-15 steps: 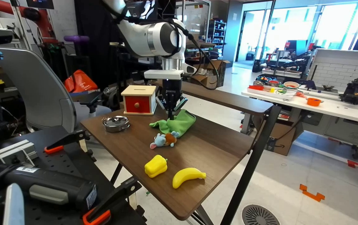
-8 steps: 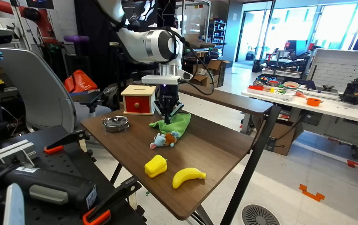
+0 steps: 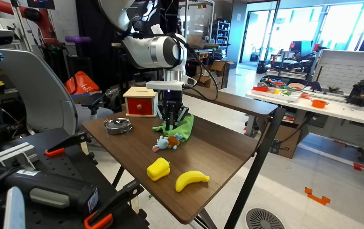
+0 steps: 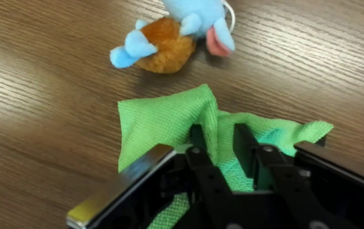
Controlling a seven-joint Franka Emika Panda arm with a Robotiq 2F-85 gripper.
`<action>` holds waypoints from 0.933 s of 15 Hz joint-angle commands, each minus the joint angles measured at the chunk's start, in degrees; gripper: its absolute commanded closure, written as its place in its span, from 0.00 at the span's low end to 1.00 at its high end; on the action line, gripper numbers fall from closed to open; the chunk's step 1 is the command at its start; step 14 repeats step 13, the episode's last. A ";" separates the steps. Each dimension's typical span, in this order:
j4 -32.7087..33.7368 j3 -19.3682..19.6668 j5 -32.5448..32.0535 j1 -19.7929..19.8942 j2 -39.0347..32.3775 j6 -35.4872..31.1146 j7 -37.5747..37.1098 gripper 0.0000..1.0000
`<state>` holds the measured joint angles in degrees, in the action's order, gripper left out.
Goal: Unfold the green towel
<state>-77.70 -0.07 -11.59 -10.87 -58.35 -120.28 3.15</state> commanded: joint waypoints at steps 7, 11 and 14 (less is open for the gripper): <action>-3.40 -2.17 0.47 1.03 6.33 -1.65 1.82 0.00; -6.10 -3.98 1.04 1.66 10.79 0.03 5.55 0.00; -2.65 -2.68 0.10 0.39 8.01 -0.13 3.05 0.00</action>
